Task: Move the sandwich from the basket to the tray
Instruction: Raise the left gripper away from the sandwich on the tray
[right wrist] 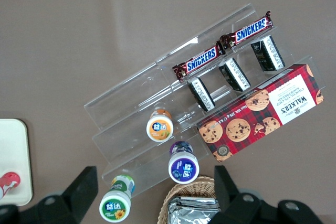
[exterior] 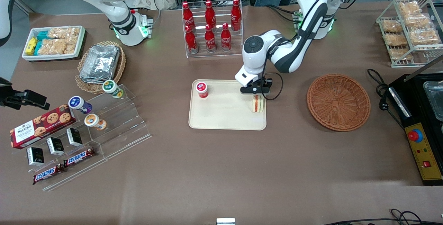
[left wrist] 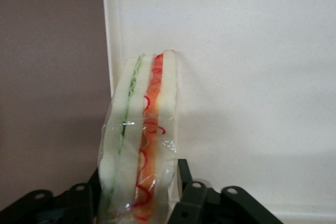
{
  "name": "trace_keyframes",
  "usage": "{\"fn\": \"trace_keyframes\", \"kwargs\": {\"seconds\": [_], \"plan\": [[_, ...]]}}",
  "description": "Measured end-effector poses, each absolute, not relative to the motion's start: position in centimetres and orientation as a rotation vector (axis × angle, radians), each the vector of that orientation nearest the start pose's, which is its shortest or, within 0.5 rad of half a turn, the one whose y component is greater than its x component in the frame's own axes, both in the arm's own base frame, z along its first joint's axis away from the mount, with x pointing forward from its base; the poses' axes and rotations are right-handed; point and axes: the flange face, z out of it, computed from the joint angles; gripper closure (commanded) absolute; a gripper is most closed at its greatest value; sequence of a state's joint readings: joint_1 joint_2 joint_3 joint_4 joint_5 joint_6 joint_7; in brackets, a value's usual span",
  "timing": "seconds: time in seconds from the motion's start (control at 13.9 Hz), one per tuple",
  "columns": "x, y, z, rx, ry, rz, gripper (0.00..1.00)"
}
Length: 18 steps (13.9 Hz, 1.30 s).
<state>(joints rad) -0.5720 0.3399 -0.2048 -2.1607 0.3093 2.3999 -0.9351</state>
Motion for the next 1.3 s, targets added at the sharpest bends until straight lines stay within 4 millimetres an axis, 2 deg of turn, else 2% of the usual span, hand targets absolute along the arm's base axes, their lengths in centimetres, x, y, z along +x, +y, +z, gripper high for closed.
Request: {"fn": "trace_keyframes", "kwargs": {"seconds": [0.14, 0.29, 0.43, 0.5, 0.65, 0.79, 1.01, 1.15, 1.3], "plan": [[41.0, -40.4, 26.3, -2.931, 0.076, -0.031, 0.00], [42.4, -41.7, 30.5, -2.887, 0.060, 0.003, 0.00], [44.3, -41.5, 35.3, -2.891, 0.065, 0.044, 0.00], [45.8, -40.3, 37.9, -2.912, 0.061, 0.038, 0.00], [48.6, -36.5, 42.4, -2.967, 0.046, 0.027, 0.00], [50.1, -32.0, 46.2, -3.006, 0.053, 0.049, 0.00], [50.8, -25.3, 51.9, -3.042, 0.098, 0.068, 0.00], [50.7, -19.9, 55.5, -3.056, 0.132, 0.077, 0.00], [50.5, -14.7, 58.3, -3.097, 0.088, 0.054, 0.00]]}}
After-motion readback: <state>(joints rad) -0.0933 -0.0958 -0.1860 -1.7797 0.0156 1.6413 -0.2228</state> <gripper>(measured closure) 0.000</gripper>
